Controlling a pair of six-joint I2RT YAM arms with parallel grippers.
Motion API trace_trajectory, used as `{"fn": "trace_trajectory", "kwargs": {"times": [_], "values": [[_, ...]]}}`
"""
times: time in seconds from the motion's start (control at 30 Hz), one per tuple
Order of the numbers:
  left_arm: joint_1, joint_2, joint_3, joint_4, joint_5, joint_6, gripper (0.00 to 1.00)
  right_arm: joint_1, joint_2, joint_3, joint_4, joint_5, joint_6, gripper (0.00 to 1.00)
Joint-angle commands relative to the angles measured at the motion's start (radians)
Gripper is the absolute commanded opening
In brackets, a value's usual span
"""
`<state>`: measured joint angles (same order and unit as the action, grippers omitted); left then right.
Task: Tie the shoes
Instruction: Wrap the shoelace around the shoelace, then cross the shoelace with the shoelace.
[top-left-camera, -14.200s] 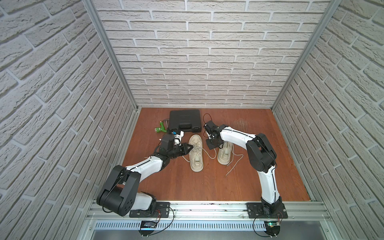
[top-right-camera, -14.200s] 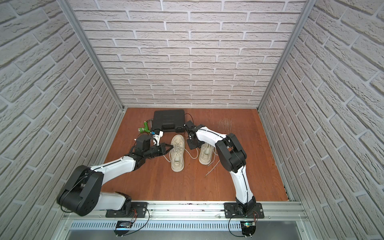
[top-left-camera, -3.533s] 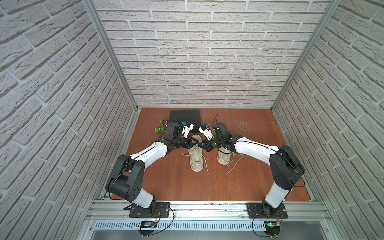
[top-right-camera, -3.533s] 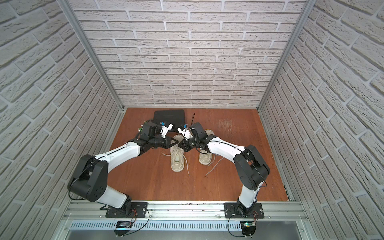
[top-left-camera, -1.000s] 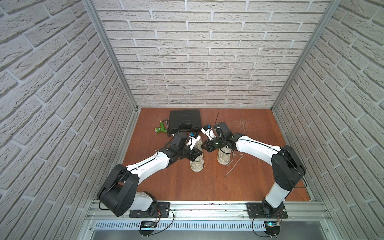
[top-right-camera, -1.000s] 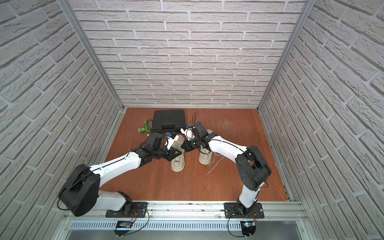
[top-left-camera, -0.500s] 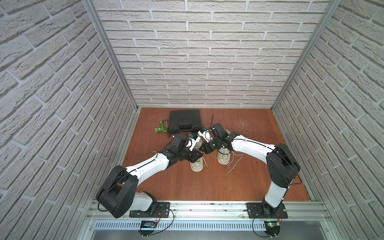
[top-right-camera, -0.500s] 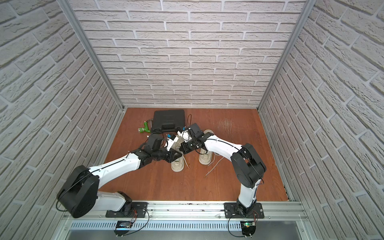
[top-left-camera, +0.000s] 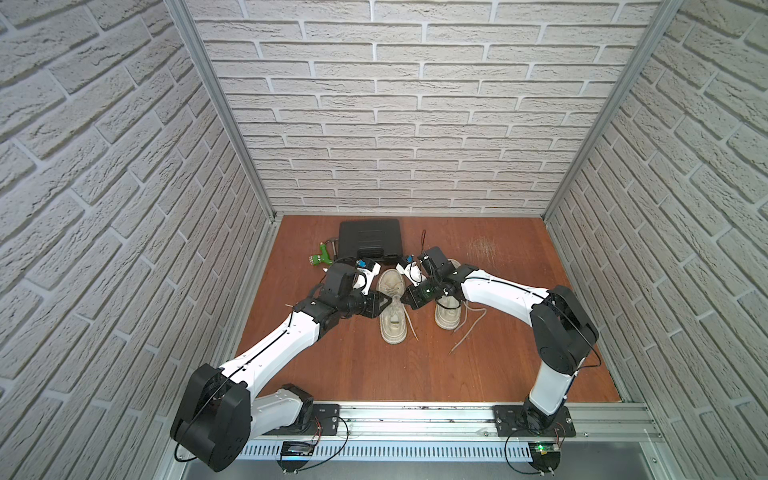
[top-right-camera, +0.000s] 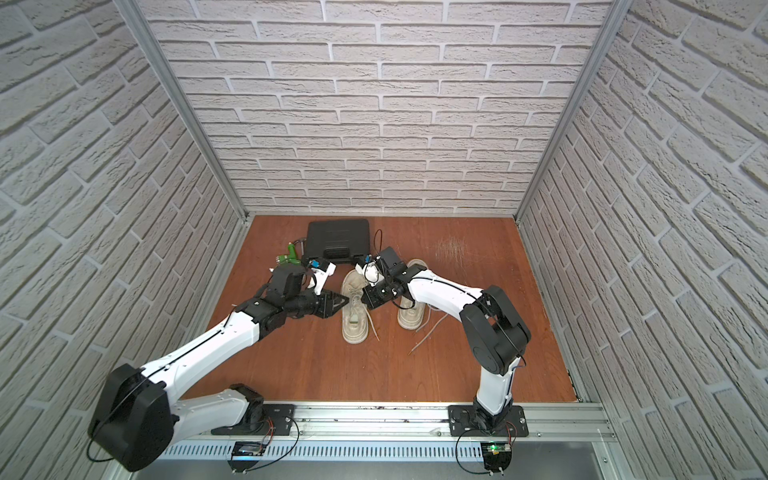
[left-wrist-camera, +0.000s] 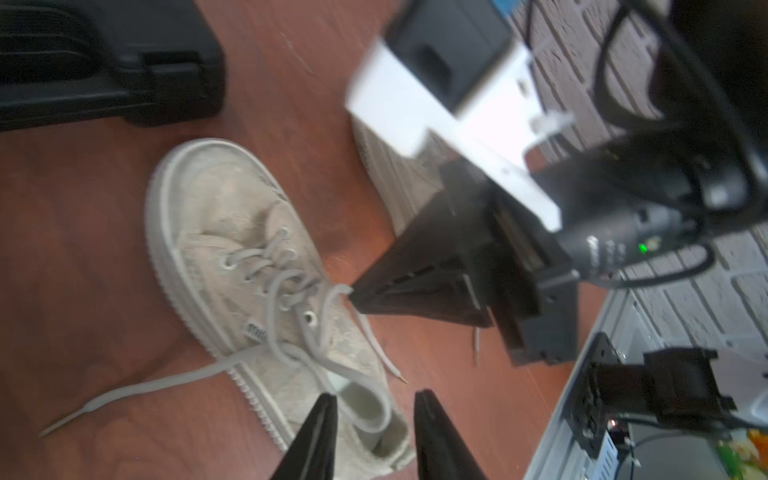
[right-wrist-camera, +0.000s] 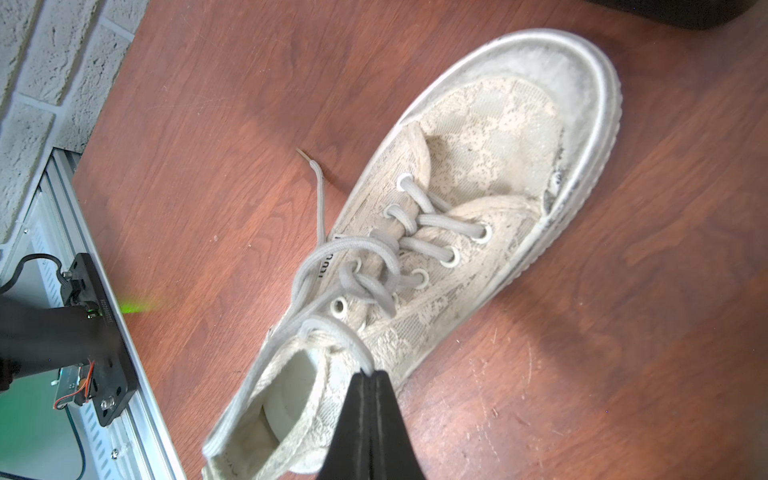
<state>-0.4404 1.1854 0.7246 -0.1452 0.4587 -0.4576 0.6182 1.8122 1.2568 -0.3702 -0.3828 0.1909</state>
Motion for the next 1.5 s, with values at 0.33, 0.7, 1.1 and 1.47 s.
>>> {"fn": "trace_trajectory", "kwargs": {"times": [0.33,0.7,1.1,1.47], "values": [[0.17,0.322,0.033,0.249,0.286,-0.141,0.29,0.006,-0.016,0.015,-0.004,0.013,-0.013,0.03],[0.153,0.442,0.047,0.371,0.331,-0.192,0.31,0.008,-0.017,0.016,-0.009,0.015,-0.014,0.03],[0.124,0.448,0.061,0.381,0.34,-0.193,0.26,0.011,-0.023,0.026,-0.022,0.026,-0.022,0.02],[0.11,0.435,0.07,0.326,0.326,-0.164,0.21,0.011,-0.031,0.029,-0.03,0.036,-0.024,0.03]]}}
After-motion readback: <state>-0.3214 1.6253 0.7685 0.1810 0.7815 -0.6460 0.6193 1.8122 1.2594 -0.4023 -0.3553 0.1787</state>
